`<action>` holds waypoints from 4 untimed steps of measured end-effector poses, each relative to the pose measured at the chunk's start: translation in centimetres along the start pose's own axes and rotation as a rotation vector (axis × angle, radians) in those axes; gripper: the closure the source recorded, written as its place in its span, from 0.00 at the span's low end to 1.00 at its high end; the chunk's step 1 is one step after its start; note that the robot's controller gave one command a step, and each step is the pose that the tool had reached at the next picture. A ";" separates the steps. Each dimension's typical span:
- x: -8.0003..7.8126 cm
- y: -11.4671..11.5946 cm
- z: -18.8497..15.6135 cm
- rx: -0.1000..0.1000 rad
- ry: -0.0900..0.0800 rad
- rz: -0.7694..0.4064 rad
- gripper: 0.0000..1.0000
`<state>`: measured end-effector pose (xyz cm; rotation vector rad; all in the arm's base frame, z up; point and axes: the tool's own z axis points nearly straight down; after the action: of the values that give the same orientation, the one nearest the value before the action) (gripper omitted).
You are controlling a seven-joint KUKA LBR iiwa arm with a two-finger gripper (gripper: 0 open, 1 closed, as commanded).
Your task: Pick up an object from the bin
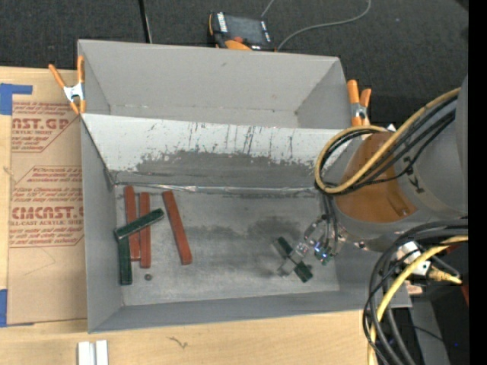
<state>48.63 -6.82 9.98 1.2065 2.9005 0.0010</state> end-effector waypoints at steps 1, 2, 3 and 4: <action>1.0 0.0 -0.2 0.002 0.002 0.254 0.00; 1.7 0.5 3.2 0.005 0.003 0.363 0.00; 1.8 0.4 3.3 0.004 0.001 0.362 0.00; 1.7 0.5 3.2 0.003 0.000 0.362 1.00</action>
Offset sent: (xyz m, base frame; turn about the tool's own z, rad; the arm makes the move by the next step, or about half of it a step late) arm -0.0068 0.0066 0.0025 0.2539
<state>47.72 -5.26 6.76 1.7092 2.6376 -0.0029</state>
